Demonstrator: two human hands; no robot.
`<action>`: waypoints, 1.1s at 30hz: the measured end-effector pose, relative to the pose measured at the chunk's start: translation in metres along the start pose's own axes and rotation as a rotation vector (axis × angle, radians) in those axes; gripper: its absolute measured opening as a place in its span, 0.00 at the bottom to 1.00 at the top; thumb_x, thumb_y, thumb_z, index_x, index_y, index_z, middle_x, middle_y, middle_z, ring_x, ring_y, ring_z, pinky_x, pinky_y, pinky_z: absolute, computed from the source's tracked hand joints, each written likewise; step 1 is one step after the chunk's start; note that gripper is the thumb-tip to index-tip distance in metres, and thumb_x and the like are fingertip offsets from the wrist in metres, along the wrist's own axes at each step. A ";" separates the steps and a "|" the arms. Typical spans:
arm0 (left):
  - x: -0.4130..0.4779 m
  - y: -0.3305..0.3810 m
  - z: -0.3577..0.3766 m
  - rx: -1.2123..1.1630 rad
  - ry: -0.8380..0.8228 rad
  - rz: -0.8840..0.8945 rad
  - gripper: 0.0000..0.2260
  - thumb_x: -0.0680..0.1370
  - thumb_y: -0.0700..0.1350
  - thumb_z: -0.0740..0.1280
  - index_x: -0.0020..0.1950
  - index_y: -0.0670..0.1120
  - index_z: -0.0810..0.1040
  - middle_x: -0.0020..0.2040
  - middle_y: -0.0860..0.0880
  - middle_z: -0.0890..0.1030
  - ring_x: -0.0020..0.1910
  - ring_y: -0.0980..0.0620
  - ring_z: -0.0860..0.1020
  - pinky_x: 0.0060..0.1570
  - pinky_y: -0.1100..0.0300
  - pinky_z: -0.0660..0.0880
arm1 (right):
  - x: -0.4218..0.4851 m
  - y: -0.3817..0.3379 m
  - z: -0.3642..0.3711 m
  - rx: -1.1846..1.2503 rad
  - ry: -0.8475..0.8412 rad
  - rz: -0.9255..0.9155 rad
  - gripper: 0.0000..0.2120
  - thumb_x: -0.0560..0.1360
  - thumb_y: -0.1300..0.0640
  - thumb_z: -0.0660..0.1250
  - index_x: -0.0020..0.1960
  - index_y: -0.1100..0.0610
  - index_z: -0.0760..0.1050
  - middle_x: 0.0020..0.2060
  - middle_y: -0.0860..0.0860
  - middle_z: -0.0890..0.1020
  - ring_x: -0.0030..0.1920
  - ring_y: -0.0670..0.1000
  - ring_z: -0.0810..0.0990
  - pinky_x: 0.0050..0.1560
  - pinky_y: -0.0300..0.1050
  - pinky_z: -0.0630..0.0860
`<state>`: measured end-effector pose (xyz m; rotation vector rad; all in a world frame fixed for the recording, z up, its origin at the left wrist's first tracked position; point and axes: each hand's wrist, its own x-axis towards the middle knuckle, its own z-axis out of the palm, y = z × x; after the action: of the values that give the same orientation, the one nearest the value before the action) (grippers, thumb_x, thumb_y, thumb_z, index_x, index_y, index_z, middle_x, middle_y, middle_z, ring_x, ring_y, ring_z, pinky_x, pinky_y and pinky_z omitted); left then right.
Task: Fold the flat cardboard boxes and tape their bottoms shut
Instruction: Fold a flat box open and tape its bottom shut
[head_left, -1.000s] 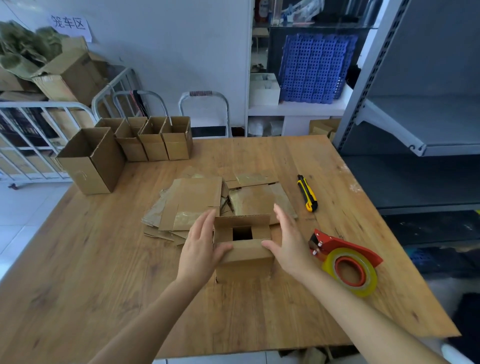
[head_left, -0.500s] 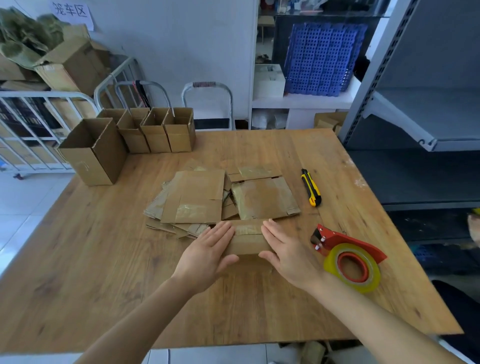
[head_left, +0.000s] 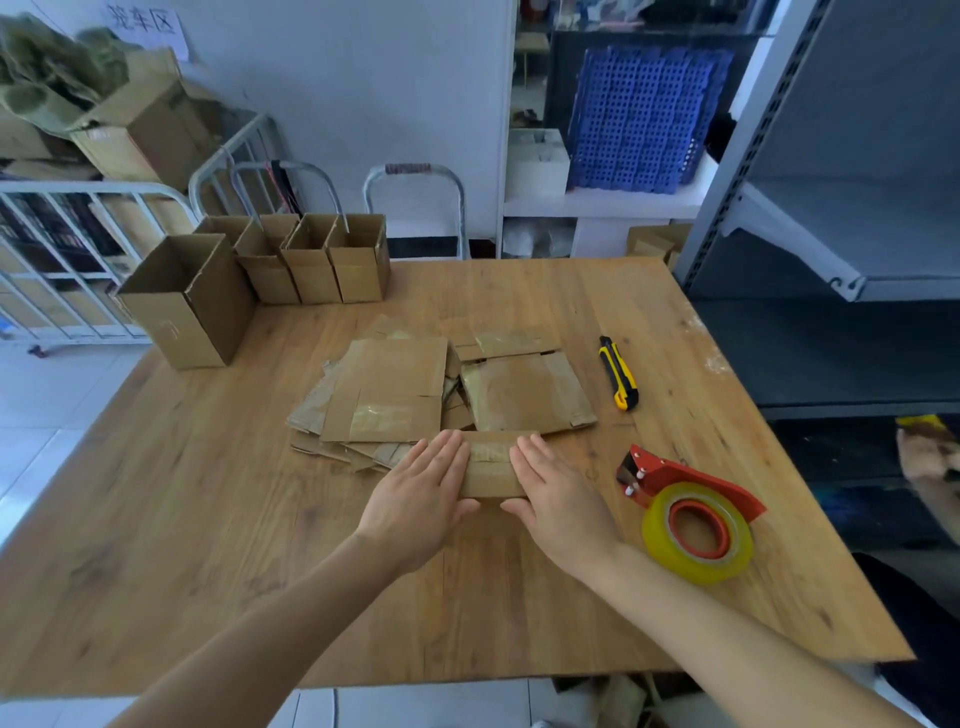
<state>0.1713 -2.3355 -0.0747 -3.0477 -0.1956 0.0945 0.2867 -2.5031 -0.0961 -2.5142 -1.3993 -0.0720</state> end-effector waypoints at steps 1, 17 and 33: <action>-0.001 0.000 0.000 -0.004 0.007 0.035 0.39 0.75 0.62 0.23 0.76 0.42 0.48 0.77 0.44 0.50 0.76 0.50 0.46 0.72 0.52 0.42 | -0.001 0.000 0.000 -0.003 -0.003 -0.005 0.31 0.72 0.49 0.74 0.69 0.64 0.72 0.68 0.58 0.75 0.70 0.57 0.71 0.69 0.53 0.68; 0.002 -0.003 0.002 -0.035 -0.030 0.011 0.32 0.80 0.61 0.31 0.74 0.42 0.54 0.75 0.45 0.61 0.74 0.51 0.54 0.71 0.48 0.52 | -0.026 0.164 -0.071 0.072 -0.430 0.552 0.33 0.76 0.59 0.69 0.77 0.54 0.60 0.74 0.53 0.66 0.72 0.54 0.67 0.67 0.47 0.68; 0.004 -0.005 -0.002 -0.116 -0.044 0.043 0.37 0.74 0.68 0.26 0.76 0.48 0.43 0.77 0.50 0.47 0.76 0.53 0.43 0.73 0.52 0.39 | -0.024 0.204 -0.043 0.152 -0.654 0.594 0.10 0.67 0.52 0.76 0.43 0.53 0.77 0.40 0.49 0.82 0.40 0.49 0.81 0.41 0.45 0.78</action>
<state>0.1743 -2.3298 -0.0726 -3.1679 -0.1438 0.1591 0.4490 -2.6363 -0.0999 -2.8154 -0.7025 0.9959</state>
